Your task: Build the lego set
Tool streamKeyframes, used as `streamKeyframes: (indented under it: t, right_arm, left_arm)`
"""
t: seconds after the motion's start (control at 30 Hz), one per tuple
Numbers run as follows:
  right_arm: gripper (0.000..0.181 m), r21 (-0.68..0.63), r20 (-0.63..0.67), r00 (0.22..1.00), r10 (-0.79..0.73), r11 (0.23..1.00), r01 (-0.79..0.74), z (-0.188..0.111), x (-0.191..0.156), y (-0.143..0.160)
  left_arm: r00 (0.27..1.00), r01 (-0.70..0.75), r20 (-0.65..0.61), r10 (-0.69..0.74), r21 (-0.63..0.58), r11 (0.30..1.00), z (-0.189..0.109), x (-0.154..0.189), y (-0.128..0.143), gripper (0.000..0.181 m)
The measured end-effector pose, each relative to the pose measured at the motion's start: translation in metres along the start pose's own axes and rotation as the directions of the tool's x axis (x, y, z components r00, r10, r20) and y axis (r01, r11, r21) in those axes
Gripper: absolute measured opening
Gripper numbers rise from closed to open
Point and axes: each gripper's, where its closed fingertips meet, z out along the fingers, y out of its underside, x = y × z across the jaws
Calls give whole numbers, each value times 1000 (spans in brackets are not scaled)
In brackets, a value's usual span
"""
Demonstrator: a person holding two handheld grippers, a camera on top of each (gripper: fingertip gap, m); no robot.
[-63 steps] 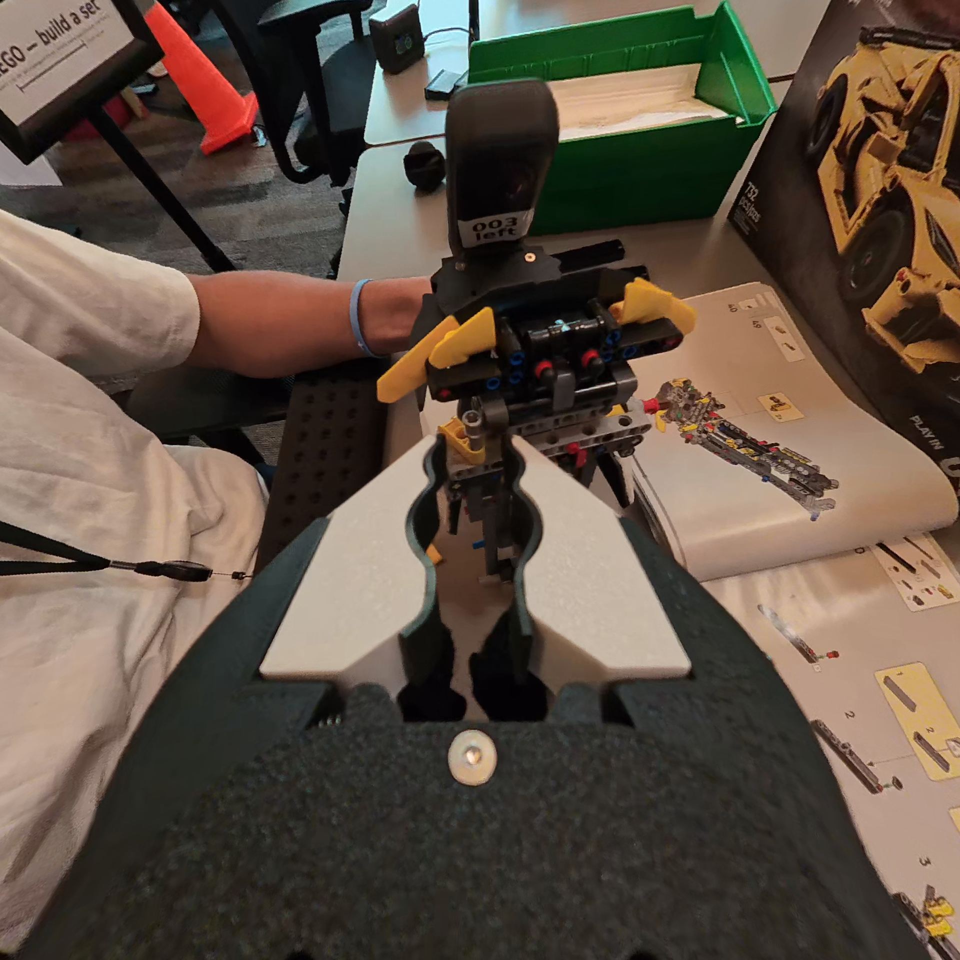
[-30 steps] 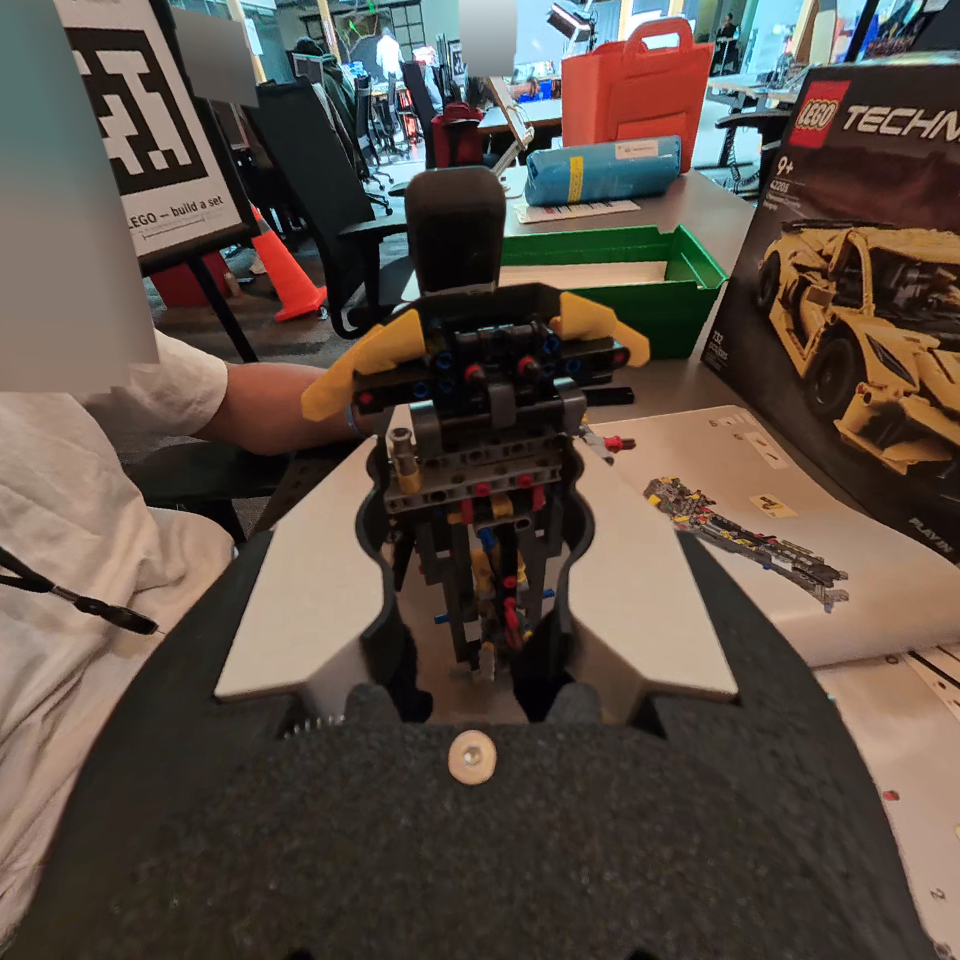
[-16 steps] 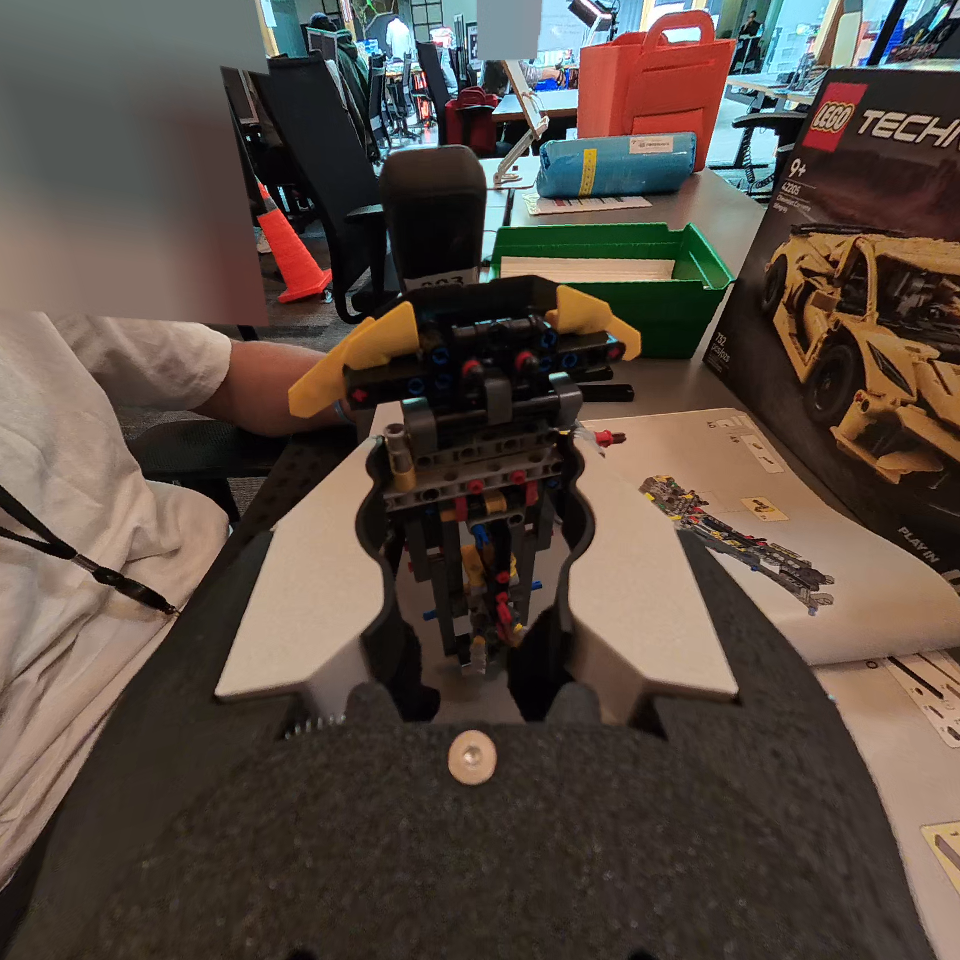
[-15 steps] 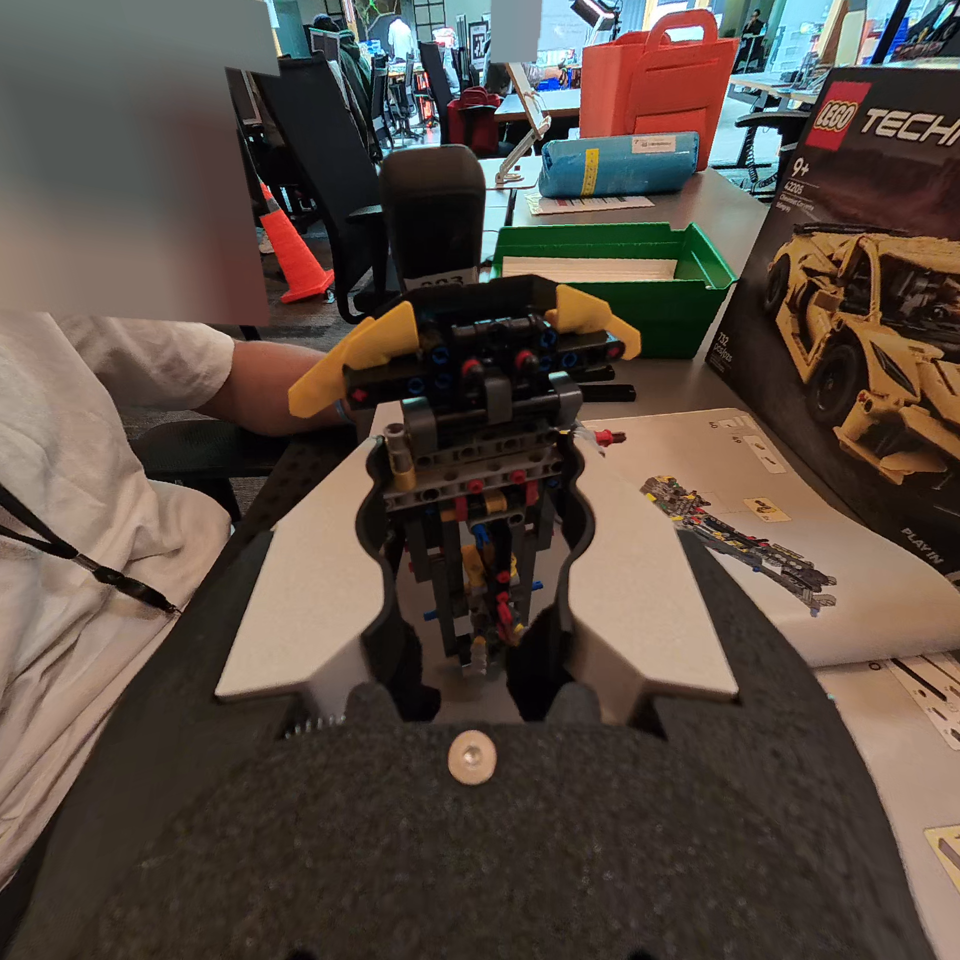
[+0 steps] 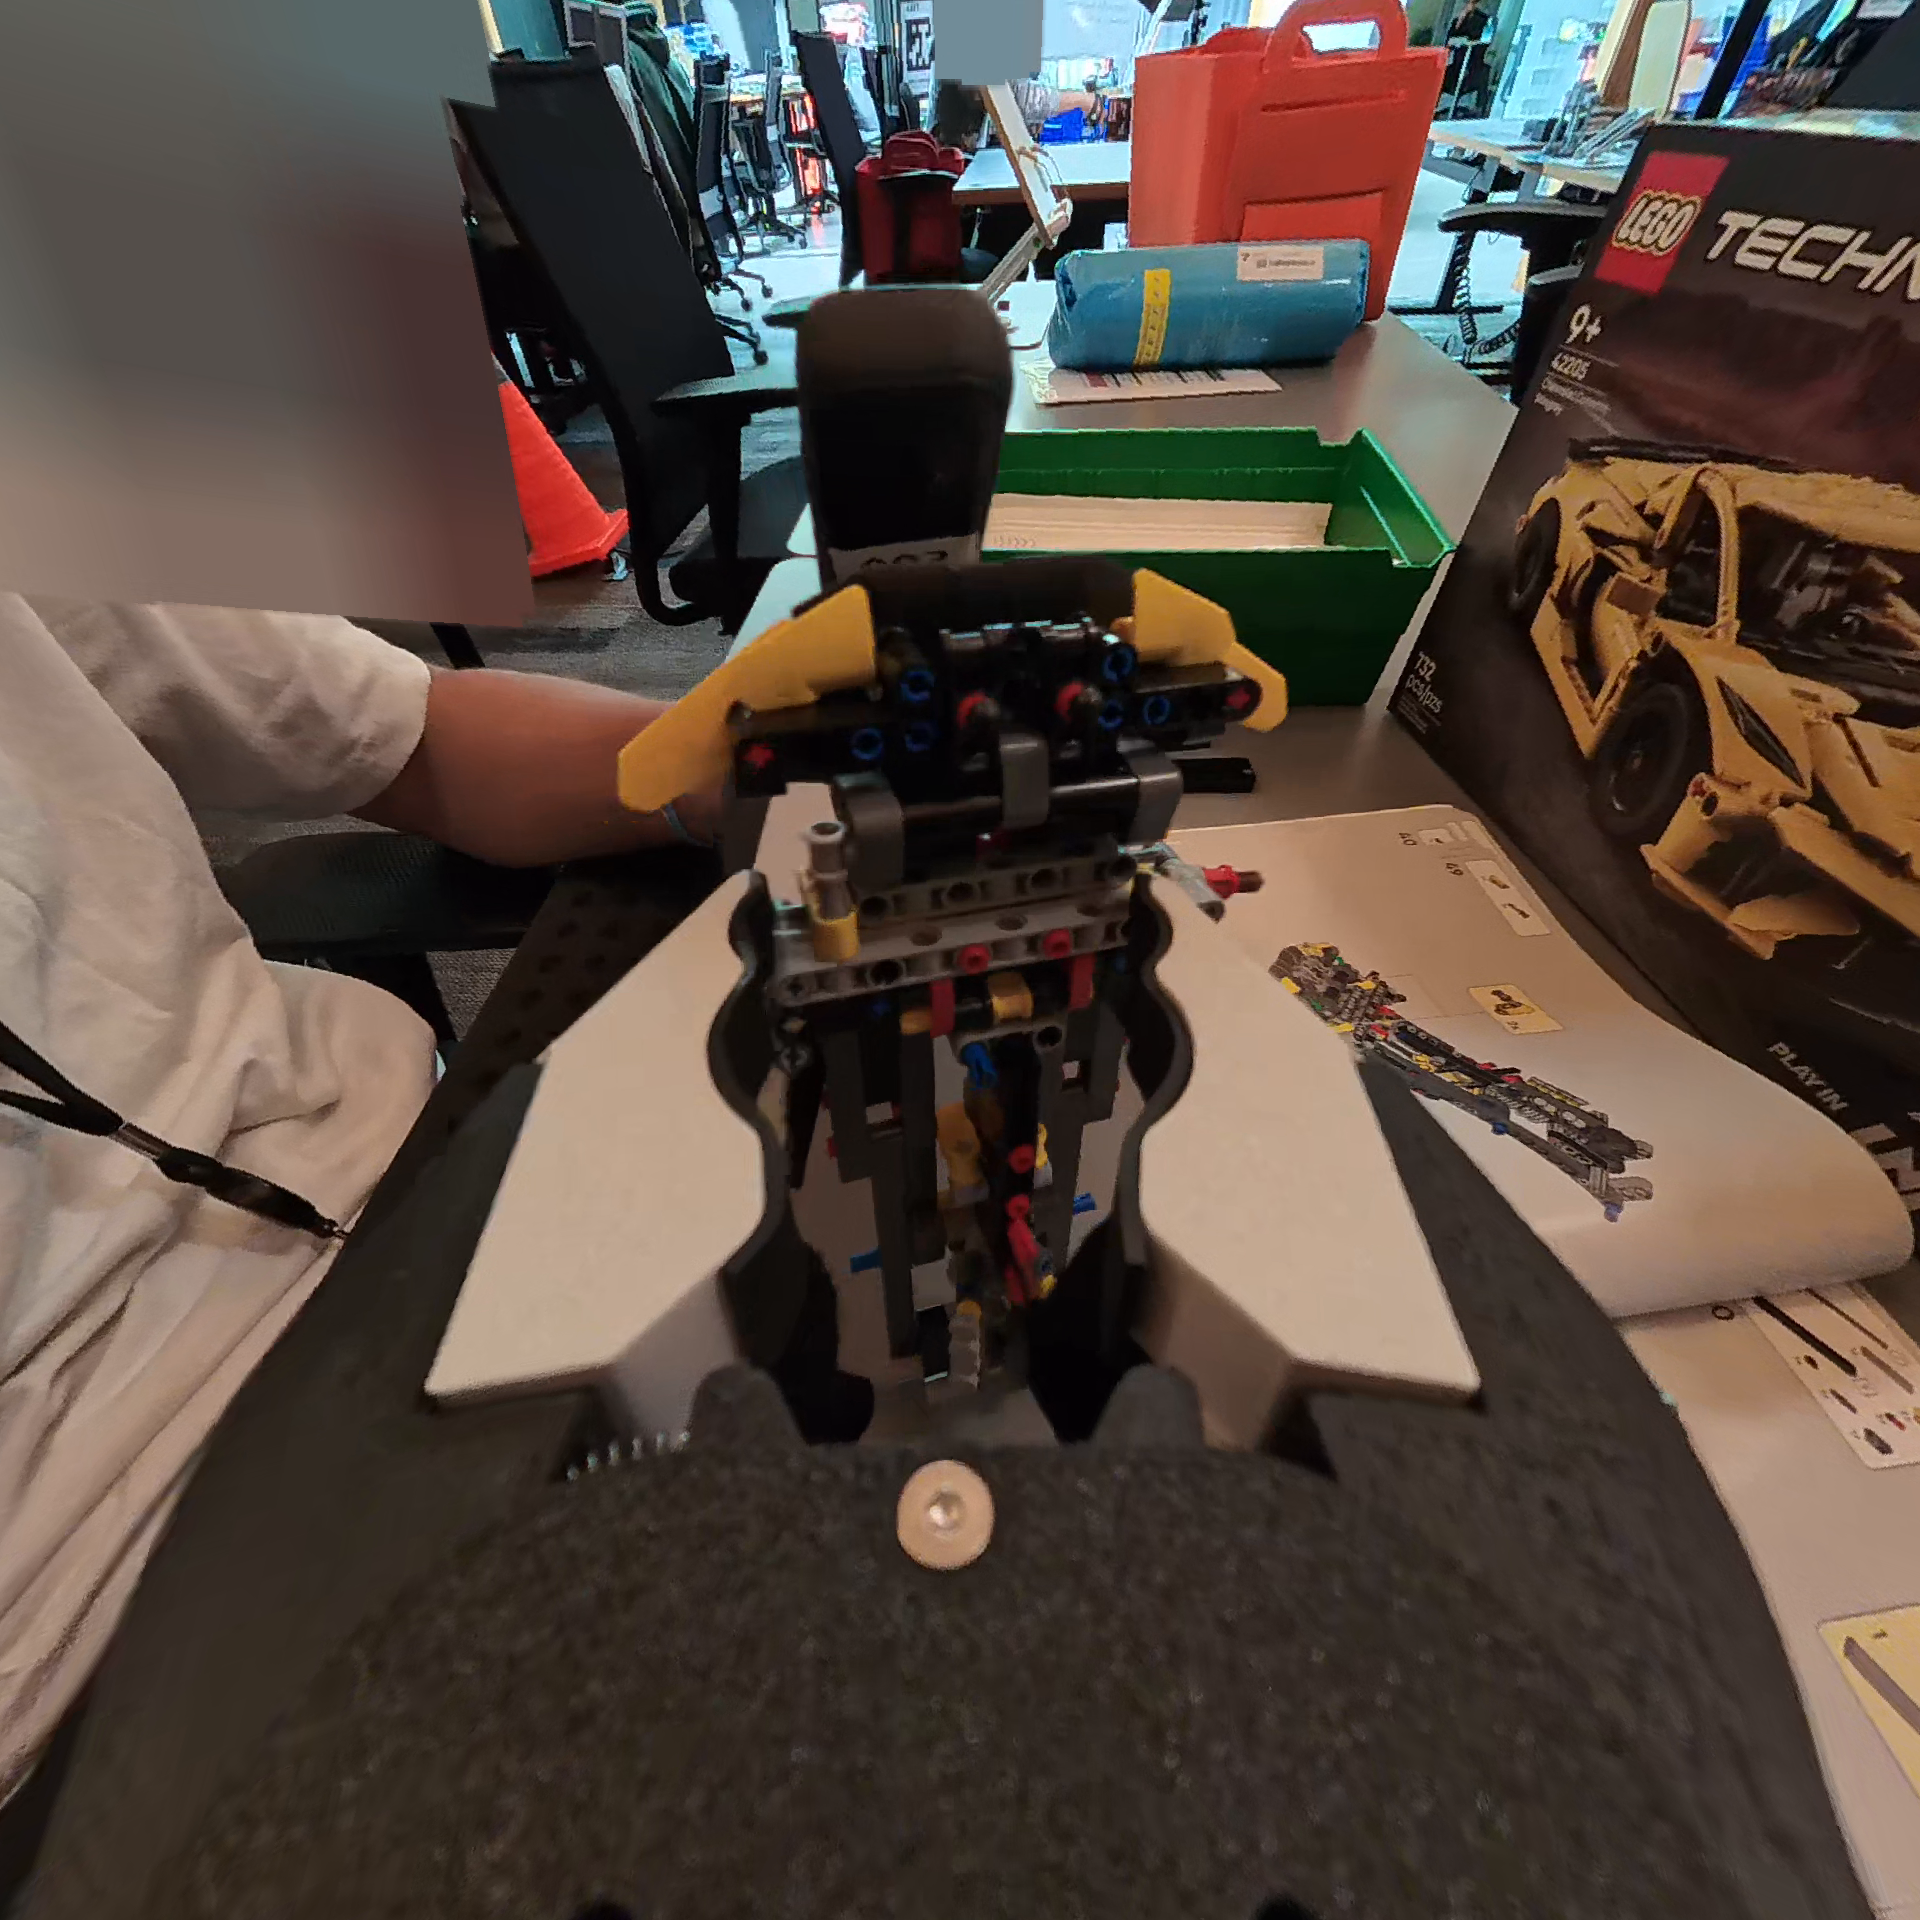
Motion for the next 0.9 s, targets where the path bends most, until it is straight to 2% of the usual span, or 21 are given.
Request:
streamKeyframes:
  t: [0.13, 0.2, 0.27, 0.3, 0.37, 0.43, 0.47, 0.53, 0.57, 0.73, 0.9]
  right_arm:
    - [75, 0, -55, 997, -53, 999, 53, -8, 1, -4]
    - [73, -38, -120, 978, -173, 985, 170, -15, 0, -8]
    - [68, -151, -206, 935, -289, 953, 262, -23, 1, -9]
    - [57, -256, -253, 894, -370, 917, 307, -27, 3, -8]
    - [43, -407, -295, 759, -580, 795, 450, -30, 1, -14]
    - [36, -520, -266, 574, -774, 617, 591, -27, -7, -21]
    - [38, -561, -230, 529, -817, 555, 614, -24, -10, -20]
    - [55, -606, -180, 531, -828, 518, 603, -20, -9, -14]
    - [57, -614, -172, 520, -837, 504, 608, -19, -6, -14]
    - [55, -645, -126, 441, -889, 411, 644, -8, -6, -11]
    - [49, -655, -141, 398, -906, 387, 649, -3, -6, -12]
  left_arm:
    - [995, 93, -39, -92, 22, 995, -8, -7, 1, 84]
    - [990, 127, -68, -125, 31, 991, -11, -8, 1, 84]
    - [982, 162, -106, -158, 33, 986, -13, -8, 1, 84]
    - [977, 175, -126, -170, 34, 984, -14, -7, 0, 84]
    - [969, 198, -156, -191, 31, 980, -16, -5, 0, 84]
    - [962, 212, -183, -203, 29, 977, -17, -3, -1, 84]
    - [958, 220, -195, -211, 28, 975, -18, -2, -1, 84]
    - [952, 233, -209, -223, 25, 972, -18, -1, -1, 84]
    - [951, 234, -212, -224, 25, 972, -18, 0, -1, 84]
    - [951, 233, -212, -223, 25, 972, -17, 2, -2, 84]
    - [951, 240, -209, -229, 25, 970, -17, 0, -2, 84]
